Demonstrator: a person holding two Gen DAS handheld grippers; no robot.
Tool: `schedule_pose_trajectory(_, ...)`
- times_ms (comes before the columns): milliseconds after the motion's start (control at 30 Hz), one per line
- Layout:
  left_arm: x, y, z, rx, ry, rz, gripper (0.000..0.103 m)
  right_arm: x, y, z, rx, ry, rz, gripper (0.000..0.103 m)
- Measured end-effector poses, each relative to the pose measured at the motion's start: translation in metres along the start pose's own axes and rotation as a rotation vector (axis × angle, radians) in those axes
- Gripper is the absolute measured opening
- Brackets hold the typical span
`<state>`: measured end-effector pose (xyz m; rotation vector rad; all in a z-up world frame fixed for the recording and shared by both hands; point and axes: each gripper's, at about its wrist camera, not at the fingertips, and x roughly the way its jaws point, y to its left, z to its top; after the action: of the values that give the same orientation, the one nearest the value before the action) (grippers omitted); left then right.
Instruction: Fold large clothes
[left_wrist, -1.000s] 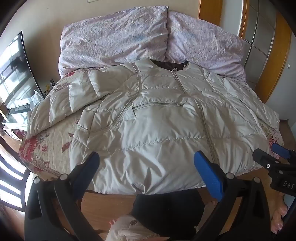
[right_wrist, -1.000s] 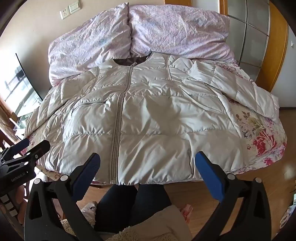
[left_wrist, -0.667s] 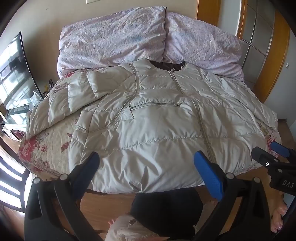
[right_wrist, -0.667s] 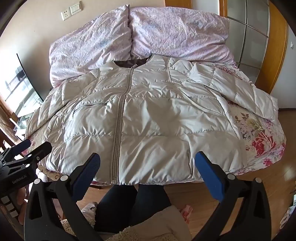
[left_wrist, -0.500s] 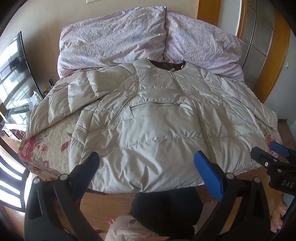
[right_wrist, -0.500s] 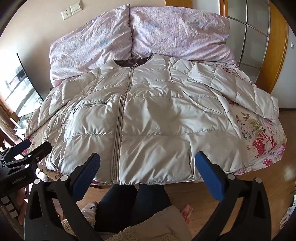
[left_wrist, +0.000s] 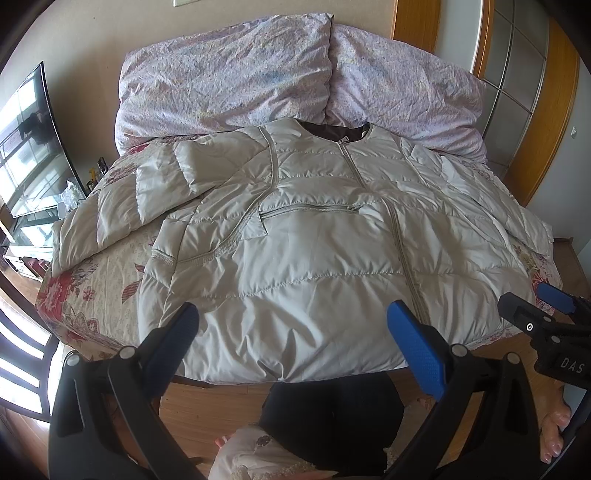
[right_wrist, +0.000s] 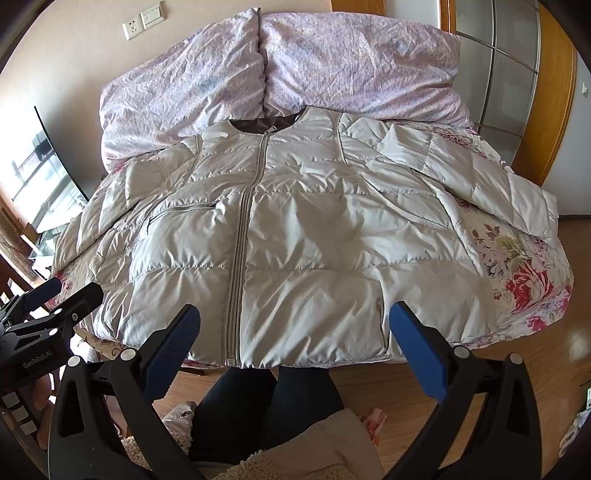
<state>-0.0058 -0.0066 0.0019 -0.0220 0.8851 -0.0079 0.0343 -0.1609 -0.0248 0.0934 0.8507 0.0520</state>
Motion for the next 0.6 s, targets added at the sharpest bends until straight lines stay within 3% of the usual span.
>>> schedule_pose_trajectory(600, -0.0025, -0.0007, 0.0012, 0.0, -0.001, -0.007, 0.101, -0.0008, -0.0047, 0.0005, 0.009, -0.004, 0.001, 0.102)
